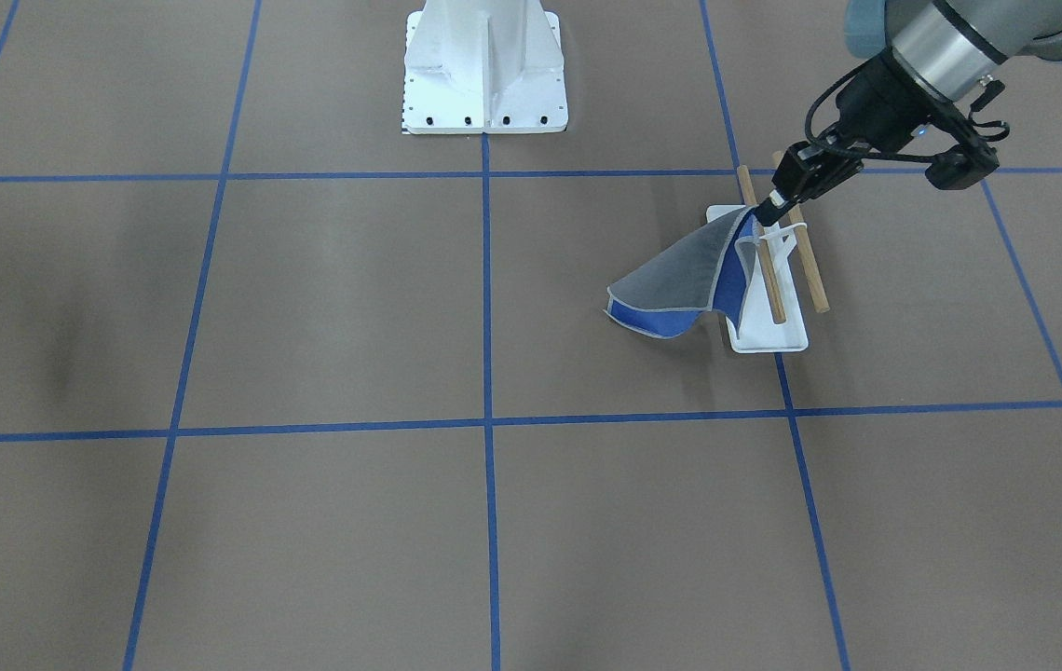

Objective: Hang towel on rack

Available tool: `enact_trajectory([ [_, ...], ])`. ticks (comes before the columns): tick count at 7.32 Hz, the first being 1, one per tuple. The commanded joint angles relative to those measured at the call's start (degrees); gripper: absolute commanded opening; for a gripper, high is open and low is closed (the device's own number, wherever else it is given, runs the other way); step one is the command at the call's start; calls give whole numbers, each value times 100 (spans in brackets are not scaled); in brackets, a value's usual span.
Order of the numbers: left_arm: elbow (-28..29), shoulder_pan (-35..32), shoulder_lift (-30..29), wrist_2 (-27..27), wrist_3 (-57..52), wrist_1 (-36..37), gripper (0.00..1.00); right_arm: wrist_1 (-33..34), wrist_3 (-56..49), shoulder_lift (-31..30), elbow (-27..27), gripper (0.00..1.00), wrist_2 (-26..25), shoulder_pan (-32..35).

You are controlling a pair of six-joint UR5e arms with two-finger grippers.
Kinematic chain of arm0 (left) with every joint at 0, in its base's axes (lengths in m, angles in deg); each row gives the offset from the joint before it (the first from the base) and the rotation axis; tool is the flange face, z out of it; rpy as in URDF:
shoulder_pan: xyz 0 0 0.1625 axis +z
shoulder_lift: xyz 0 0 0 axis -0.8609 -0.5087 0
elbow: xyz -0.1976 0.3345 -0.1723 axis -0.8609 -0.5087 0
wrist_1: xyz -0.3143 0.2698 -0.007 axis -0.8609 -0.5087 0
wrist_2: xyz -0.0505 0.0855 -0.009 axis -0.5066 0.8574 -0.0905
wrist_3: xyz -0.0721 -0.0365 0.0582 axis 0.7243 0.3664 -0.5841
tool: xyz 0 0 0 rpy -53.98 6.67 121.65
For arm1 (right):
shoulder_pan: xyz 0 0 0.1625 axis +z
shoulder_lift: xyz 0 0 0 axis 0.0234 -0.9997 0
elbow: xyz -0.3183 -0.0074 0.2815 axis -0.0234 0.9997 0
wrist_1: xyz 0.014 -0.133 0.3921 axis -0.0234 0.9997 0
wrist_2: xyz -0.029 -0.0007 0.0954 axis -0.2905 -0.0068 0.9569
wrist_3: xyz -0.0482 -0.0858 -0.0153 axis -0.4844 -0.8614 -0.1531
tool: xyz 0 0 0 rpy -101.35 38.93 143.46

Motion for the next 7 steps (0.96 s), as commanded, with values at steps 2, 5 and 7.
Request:
enact_trajectory([
  [2, 202, -464, 747, -531, -1151, -443, 0, -18, -1388, -236, 603, 100, 12, 598],
  [5, 1063, -1284, 756, -929, -2468, -452, 0, -36, -1910, -271, 921, 100, 20, 845],
  [7, 1407, -1303, 791, -869, -2894, -496, 0, -1, -1893, -446, 966, 100, 12, 994],
])
